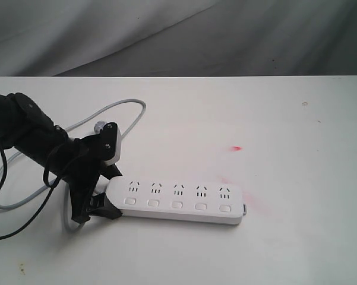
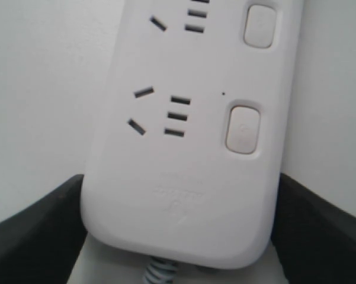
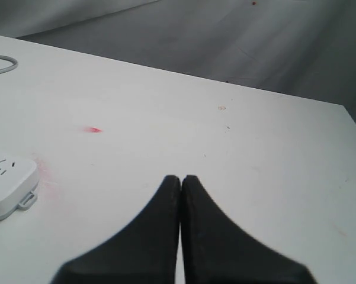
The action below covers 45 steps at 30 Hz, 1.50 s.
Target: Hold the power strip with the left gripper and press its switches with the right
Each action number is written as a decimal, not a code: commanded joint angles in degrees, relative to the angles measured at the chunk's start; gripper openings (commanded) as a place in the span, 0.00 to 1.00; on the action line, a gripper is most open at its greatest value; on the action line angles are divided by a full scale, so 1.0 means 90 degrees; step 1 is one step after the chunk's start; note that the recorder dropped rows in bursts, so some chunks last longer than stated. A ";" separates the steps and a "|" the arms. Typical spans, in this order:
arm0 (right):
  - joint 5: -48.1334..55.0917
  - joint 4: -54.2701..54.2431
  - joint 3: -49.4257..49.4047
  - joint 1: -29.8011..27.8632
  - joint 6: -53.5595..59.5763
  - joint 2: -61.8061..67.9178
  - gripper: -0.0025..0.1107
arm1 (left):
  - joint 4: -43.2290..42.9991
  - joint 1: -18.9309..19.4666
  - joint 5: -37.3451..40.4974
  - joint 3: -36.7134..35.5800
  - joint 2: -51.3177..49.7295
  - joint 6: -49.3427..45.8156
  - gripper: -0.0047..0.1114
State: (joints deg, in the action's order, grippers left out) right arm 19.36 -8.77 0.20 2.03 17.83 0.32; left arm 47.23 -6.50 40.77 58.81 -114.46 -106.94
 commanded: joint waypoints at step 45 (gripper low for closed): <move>-0.0021 0.0076 -0.0022 -0.0038 -0.0026 -0.0036 0.02 | 0.0918 -0.0019 0.0890 0.0023 0.5243 0.3900 0.33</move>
State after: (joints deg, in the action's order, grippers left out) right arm 19.36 -8.77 0.20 2.03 17.73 0.32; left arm 52.94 -6.50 45.09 58.81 -69.59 -73.04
